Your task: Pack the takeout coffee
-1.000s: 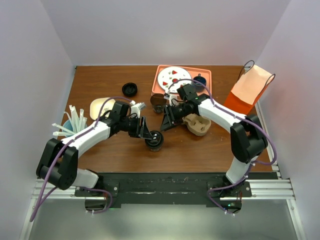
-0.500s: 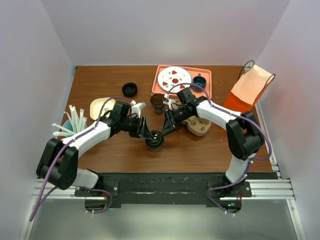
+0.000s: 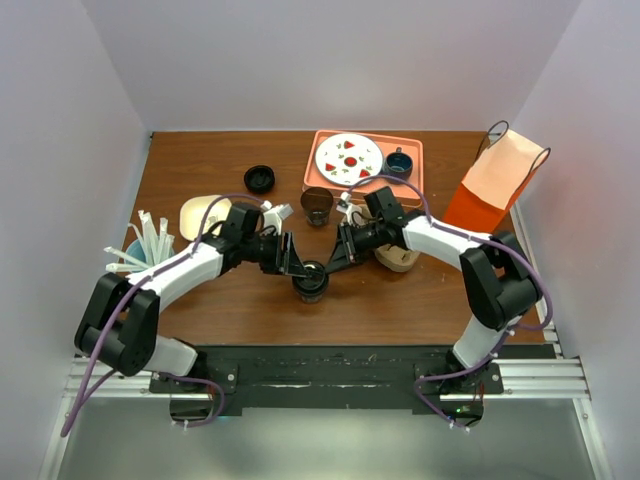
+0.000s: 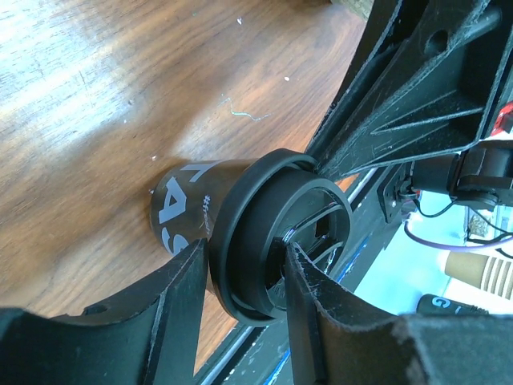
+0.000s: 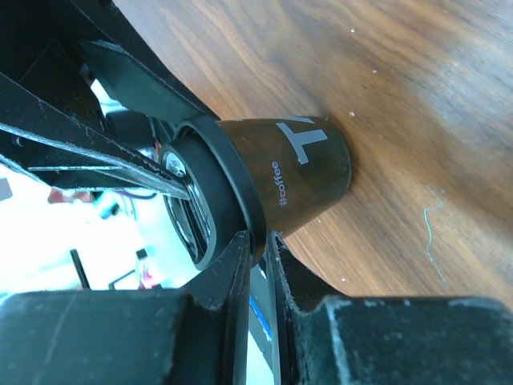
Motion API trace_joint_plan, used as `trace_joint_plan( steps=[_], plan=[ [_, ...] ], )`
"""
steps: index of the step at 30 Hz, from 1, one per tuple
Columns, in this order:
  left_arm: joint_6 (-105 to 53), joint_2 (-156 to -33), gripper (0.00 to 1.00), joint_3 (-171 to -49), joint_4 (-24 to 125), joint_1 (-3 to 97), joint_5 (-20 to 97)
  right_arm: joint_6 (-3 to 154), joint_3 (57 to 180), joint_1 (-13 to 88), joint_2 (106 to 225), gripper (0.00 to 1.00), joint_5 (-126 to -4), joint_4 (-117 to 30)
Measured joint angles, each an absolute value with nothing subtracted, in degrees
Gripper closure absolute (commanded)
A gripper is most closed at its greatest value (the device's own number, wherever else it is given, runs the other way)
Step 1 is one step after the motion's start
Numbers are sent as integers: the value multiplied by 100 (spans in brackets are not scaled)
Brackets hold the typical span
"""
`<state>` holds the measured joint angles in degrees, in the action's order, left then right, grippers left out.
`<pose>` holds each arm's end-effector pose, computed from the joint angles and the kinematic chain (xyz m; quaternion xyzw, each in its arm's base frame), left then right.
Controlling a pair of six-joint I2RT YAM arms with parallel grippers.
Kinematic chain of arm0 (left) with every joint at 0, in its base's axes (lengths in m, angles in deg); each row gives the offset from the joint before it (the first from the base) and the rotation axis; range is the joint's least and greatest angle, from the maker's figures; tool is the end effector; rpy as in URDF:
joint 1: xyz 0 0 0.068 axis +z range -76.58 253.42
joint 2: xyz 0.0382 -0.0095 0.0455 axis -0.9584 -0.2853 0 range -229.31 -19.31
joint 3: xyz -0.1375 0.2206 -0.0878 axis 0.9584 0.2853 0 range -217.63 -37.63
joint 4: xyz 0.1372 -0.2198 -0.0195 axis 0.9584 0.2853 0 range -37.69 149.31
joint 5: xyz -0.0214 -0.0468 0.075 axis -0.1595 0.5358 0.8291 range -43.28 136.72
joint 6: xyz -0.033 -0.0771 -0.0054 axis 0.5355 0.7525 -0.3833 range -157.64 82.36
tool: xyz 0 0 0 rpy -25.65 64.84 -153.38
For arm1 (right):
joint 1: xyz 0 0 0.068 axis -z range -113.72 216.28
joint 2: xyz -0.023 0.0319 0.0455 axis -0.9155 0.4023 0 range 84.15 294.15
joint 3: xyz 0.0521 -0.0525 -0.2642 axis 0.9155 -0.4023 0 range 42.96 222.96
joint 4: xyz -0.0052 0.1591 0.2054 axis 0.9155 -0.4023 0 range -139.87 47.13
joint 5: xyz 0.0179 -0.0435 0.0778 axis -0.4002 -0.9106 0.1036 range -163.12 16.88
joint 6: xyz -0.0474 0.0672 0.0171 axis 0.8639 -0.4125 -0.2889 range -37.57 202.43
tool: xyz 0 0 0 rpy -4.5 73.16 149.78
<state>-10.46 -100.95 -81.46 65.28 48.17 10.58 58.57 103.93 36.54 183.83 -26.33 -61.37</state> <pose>0.2481 -0.1651 0.1711 0.0891 0.8972 -0.4030 0.1572 0.2855 0.2248 0.1654 -0.1571 0.8736 0.4568 0.0594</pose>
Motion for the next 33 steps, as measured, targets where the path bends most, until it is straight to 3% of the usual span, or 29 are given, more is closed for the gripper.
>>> trace_joint_plan(
  steps=[5, 10, 20, 33],
  plan=[
    [-1026, -10198, 64, -8229, 6500, 4814, 1031, 5503, 10096, 3656, 18099, 76, -2893, -5811],
    [-1042, -10434, 64, -8393, 6502, 4801, 902, 5575, 10409, 3617, 17981, 69, -3413, -6377],
    [-1175, -10725, 64, -8658, 6522, 4742, 789, 6025, 11226, 3680, 18022, 68, -3890, -7256],
    [-1463, -10972, 64, -9047, 6942, 4710, 769, 6782, 11807, 3849, 18951, 68, -2992, -7527]
  ],
)
